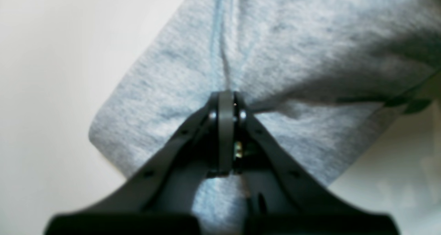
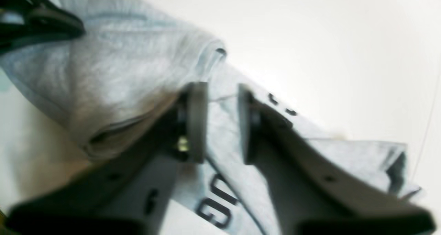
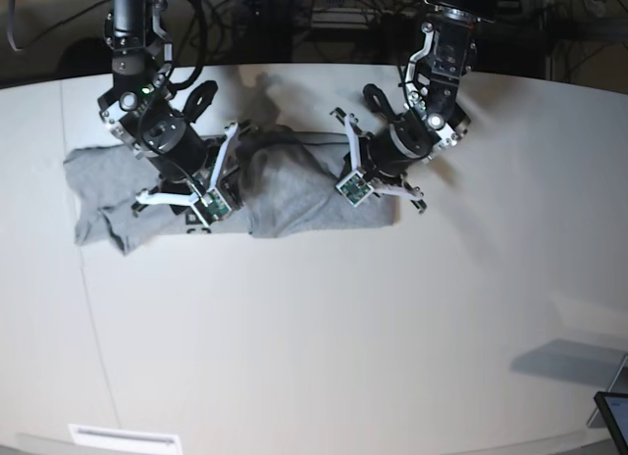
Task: Fold the T-shirt properly
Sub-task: 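Press the folded end down with the left gripper and release it, then move the right gripper to the strip's other end and grasp it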
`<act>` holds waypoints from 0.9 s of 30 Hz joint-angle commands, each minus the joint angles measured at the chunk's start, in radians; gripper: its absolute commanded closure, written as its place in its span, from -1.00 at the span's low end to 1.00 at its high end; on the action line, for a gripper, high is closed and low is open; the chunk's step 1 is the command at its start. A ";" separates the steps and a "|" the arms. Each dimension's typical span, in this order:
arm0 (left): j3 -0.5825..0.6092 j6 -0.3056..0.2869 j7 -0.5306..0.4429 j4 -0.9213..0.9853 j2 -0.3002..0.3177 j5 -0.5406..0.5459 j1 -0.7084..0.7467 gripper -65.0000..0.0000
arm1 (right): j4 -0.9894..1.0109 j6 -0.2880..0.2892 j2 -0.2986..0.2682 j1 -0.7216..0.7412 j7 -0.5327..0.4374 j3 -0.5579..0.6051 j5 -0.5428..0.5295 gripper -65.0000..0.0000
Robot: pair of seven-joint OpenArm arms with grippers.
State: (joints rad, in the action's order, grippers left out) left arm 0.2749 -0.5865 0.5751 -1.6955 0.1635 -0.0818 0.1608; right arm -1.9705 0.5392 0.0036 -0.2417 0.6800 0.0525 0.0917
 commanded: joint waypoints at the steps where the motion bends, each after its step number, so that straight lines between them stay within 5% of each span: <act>1: -0.007 0.001 0.061 -0.001 0.024 -0.046 0.012 1.00 | -0.013 -0.004 0.002 0.012 -0.018 -0.038 -0.005 0.34; 7: -0.098 0.000 0.061 -0.005 0.051 -0.046 0.038 1.00 | -0.011 0.000 0.019 0.040 0.008 -0.243 -0.137 0.07; 16: -0.125 -0.002 0.061 -0.021 0.100 -0.046 0.038 1.00 | -0.003 0.000 -0.024 0.120 0.373 -0.638 -0.672 -0.33; 23: -0.125 -0.002 0.066 -0.136 0.095 -0.046 0.044 1.00 | 0.164 -0.009 -0.018 0.138 0.533 -0.810 -1.078 -0.38; 27: -0.127 -0.002 0.067 -0.168 0.098 -0.046 0.044 1.00 | 0.270 -0.009 -0.024 0.143 0.550 -0.860 -1.133 -0.38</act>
State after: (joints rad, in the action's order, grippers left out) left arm 0.1528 -0.5983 0.6579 -1.8442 0.2531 -0.1310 0.2108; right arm -1.6833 0.5236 -0.0090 -0.1085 1.2507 -0.8043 -1.0088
